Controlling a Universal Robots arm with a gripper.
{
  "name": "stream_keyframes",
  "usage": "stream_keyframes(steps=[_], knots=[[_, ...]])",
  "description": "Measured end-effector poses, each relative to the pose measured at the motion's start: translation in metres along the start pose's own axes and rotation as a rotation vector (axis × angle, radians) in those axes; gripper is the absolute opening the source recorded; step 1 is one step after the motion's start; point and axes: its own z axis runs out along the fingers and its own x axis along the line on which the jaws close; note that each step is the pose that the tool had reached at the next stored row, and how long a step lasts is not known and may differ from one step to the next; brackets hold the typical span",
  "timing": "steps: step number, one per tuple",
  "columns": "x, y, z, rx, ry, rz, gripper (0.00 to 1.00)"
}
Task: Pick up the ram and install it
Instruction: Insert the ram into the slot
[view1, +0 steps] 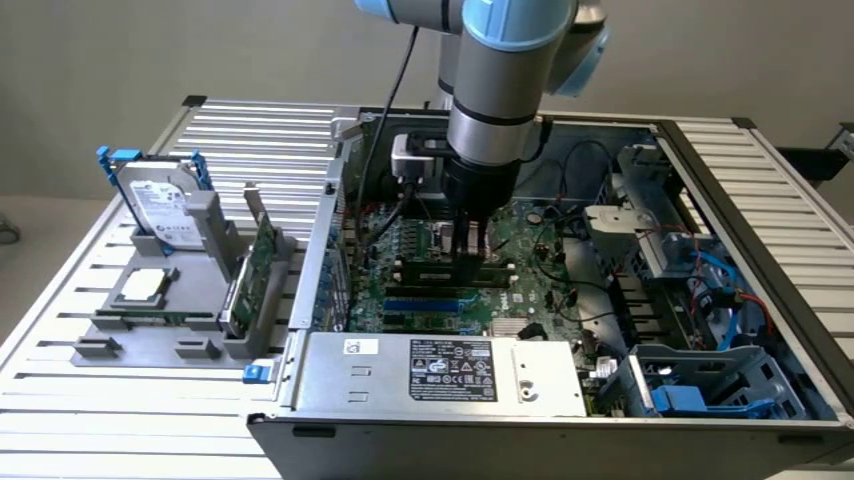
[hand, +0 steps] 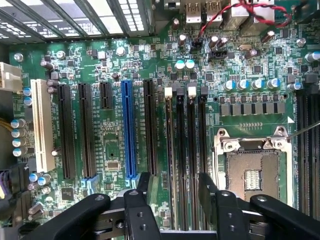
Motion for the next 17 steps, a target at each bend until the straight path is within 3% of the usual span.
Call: stream_keyframes(steps=[6,8,9,14,17], knots=[[0.0,0.0016,-0.0152,-0.001,-0.0005,0.0,0.49],[0.001,0.002,-0.0185,-0.0015,-0.0005,0.0,0.36],[0.001,0.0023,-0.0198,-0.0018,-0.0005,0.0,0.36],[0.001,0.003,-0.0233,-0.0028,-0.0007,0.0,0.13],[0.001,0.0031,-0.0235,-0.003,-0.0005,0.0,0.11]])
